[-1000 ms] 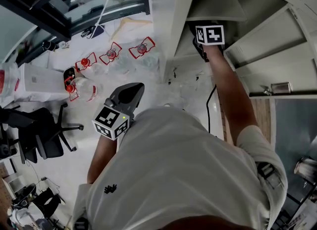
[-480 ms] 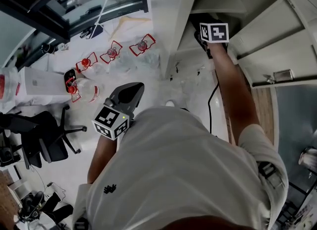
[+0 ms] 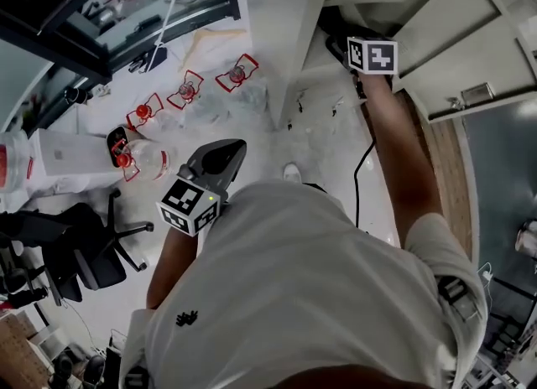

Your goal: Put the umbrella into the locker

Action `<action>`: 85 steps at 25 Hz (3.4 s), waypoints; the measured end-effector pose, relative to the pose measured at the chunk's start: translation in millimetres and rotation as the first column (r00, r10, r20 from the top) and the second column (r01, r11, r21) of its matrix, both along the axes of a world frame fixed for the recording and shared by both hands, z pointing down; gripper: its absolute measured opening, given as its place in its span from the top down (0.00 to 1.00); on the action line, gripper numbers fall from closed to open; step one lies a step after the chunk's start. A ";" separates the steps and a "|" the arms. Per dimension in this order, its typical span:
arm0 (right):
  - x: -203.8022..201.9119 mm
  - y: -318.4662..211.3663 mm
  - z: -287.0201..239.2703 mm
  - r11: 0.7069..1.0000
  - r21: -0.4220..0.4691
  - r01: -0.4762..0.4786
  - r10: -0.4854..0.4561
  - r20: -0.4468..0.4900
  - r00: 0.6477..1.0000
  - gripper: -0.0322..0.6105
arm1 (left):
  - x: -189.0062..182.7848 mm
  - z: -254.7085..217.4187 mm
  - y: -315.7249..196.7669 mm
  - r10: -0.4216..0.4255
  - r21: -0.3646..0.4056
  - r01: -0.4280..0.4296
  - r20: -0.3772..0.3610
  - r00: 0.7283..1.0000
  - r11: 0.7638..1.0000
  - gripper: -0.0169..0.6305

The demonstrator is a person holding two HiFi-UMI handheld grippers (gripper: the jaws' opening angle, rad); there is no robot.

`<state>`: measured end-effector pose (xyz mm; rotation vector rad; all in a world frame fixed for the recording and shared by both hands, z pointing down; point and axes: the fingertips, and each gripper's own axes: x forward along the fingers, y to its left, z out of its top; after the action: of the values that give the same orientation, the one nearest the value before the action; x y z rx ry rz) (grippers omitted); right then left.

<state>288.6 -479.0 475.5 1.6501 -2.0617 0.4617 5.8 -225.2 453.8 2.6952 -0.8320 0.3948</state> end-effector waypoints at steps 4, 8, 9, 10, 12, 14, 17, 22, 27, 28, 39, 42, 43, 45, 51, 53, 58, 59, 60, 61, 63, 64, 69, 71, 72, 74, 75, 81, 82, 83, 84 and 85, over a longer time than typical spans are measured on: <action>-1.0 21.1 -4.7 0.999 0.017 -0.030 0.029 0.013 0.999 0.59 | -9.1 -1.0 8.1 0.035 0.008 -0.035 0.000 0.999 0.999 0.89; -8.1 47.2 -10.8 0.999 0.029 -0.046 0.046 0.015 0.999 0.59 | -18.3 -1.2 19.4 0.068 0.012 -0.068 -0.002 0.998 0.998 0.89; -10.1 53.8 -12.2 0.998 0.030 -0.050 0.049 0.016 0.999 0.59 | -20.5 -2.3 21.9 0.076 0.014 -0.076 -0.005 0.997 0.997 0.89; -12.1 60.4 -13.8 0.998 0.032 -0.053 0.053 0.016 0.998 0.59 | -22.4 -3.7 24.3 0.084 0.017 -0.083 -0.008 0.996 0.996 0.89; -15.5 74.1 -16.6 0.997 0.037 -0.061 0.060 0.019 0.998 0.59 | -25.0 -5.8 29.6 0.100 0.022 -0.100 -0.012 0.995 0.995 0.89; -19.9 87.8 -18.0 0.997 0.043 -0.065 0.064 0.025 0.998 0.60 | -28.3 -6.0 35.0 0.115 0.026 -0.115 -0.014 0.993 0.993 0.89; -27.3 110.1 -16.8 0.996 0.048 -0.075 0.073 0.035 0.997 0.62 | -35.8 -5.0 45.1 0.131 0.026 -0.131 -0.015 0.991 0.991 0.89; -43.3 145.4 -13.7 0.995 0.044 -0.087 0.085 0.047 0.995 0.66 | -50.0 -4.7 59.9 0.161 0.028 -0.161 -0.018 0.987 0.987 0.89; -61.1 182.3 -15.5 0.993 0.052 -0.102 0.099 0.054 0.994 0.73 | -59.8 -4.3 73.9 0.190 0.030 -0.189 -0.027 0.981 0.981 0.89; -64.7 189.6 -15.8 0.993 0.054 -0.105 0.102 0.055 0.993 0.75 | -61.9 -4.6 76.4 0.195 0.030 -0.194 -0.029 0.980 0.981 0.89; -110.6 259.1 -11.2 0.994 0.054 -0.090 0.088 0.043 0.995 0.92 | -84.6 -2.5 95.7 0.222 0.026 -0.221 -0.048 0.974 0.975 0.89; -127.3 276.6 -3.9 0.996 0.042 -0.073 0.071 0.051 0.996 0.94 | -89.1 0.0 99.2 0.226 0.024 -0.225 -0.050 0.973 0.974 0.89; -132.5 282.2 -2.4 0.997 0.041 -0.070 0.068 0.056 0.996 0.95 | -90.6 0.8 100.6 0.228 0.023 -0.227 -0.052 0.972 0.974 0.89; -142.4 294.1 0.3 0.997 0.041 -0.067 0.064 0.072 0.995 0.95 | -93.7 2.8 104.2 0.231 0.018 -0.231 -0.052 0.972 0.973 0.89; -167.8 331.6 11.7 0.998 0.016 -0.059 0.057 0.108 0.993 0.95 | -105.8 6.5 112.3 0.238 0.016 -0.238 -0.024 0.971 0.971 0.89; -175.5 342.0 14.5 0.999 0.013 -0.048 0.046 0.104 0.993 0.95 | -110.9 7.4 114.3 0.239 0.016 -0.239 -0.018 0.971 0.971 0.89; -190.9 359.2 18.9 1.000 0.009 -0.027 0.026 0.125 0.992 0.95 | -121.2 9.9 116.4 0.225 0.014 -0.225 -0.016 0.974 0.974 0.89; -192.6 361.5 19.9 1.000 0.010 -0.026 0.024 0.128 0.991 0.95 | -122.1 10.7 117.3 0.223 0.014 -0.223 -0.017 0.975 0.975 0.89; -194.2 363.9 20.5 1.000 0.012 -0.023 0.022 0.128 0.992 0.95 | -122.9 11.7 118.7 0.223 0.013 -0.223 -0.017 0.975 0.975 0.89; -196.1 366.3 20.9 1.000 0.014 -0.020 0.018 0.126 0.992 0.95 | -123.6 13.0 120.5 0.223 0.012 -0.223 -0.018 0.975 0.975 0.89; -200.1 370.0 21.7 1.000 0.017 -0.010 0.008 0.123 0.992 0.95 | -125.0 16.0 123.6 0.225 0.006 -0.224 -0.018 0.974 0.974 0.89; -201.5 371.3 21.9 1.000 0.018 -0.007 0.004 0.122 0.993 0.95 | -125.7 17.0 124.6 0.225 0.004 -0.225 -0.017 0.974 0.974 0.89; -205.8 376.9 18.1 1.000 0.028 -0.005 0.001 0.131 0.991 0.95 | -127.9 13.7 127.2 0.228 0.013 -0.227 -0.019 0.974 0.974 0.89; -206.3 378.9 17.2 1.000 0.029 -0.008 0.004 0.149 0.989 0.95 | -127.7 12.5 128.4 0.228 0.015 -0.228 -0.020 0.973 0.974 0.89; -206.2 379.8 17.2 1.000 0.028 -0.010 0.006 0.155 0.988 0.95 | -127.4 12.3 129.2 0.229 0.015 -0.229 -0.020 0.973 0.973 0.89; -206.1 381.8 17.7 1.000 0.025 -0.012 0.008 0.150 0.989 0.95 | -126.8 11.8 130.7 0.233 0.015 -0.232 -0.023 0.972 0.972 0.89; -206.2 382.8 18.2 1.000 0.022 -0.013 0.009 0.152 0.988 0.95 | -126.6 11.6 131.2 0.234 0.015 -0.234 -0.024 0.972 0.972 0.89; -206.4 386.7 21.9 1.000 0.010 -0.023 0.020 0.181 0.983 0.95 | -128.6 12.8 132.9 0.234 0.014 -0.234 -0.029 0.972 0.972 0.89; -206.3 387.0 22.4 1.000 0.009 -0.024 0.022 0.183 0.983 0.95 | -129.1 13.5 133.2 0.233 0.012 -0.232 -0.030 0.972 0.973 0.89; -206.2 387.3 22.8 1.000 0.007 -0.024 0.022 0.184 0.983 0.95 | -129.4 14.2 133.5 0.232 0.010 -0.232 -0.030 0.972 0.973 0.89; -206.1 387.7 23.0 1.000 0.007 -0.023 0.021 0.184 0.983 0.95 | -129.5 14.7 134.0 0.231 0.008 -0.231 -0.030 0.972 0.973 0.89; -206.2 388.0 22.9 1.000 0.007 -0.022 0.020 0.185 0.983 0.95 | -129.4 15.0 134.4 0.231 0.007 -0.231 -0.030 0.972 0.973 0.89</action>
<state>82.3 -91.0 498.4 1.6918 -2.1824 0.6348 -123.6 -90.8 468.8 2.8024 -0.5110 0.4015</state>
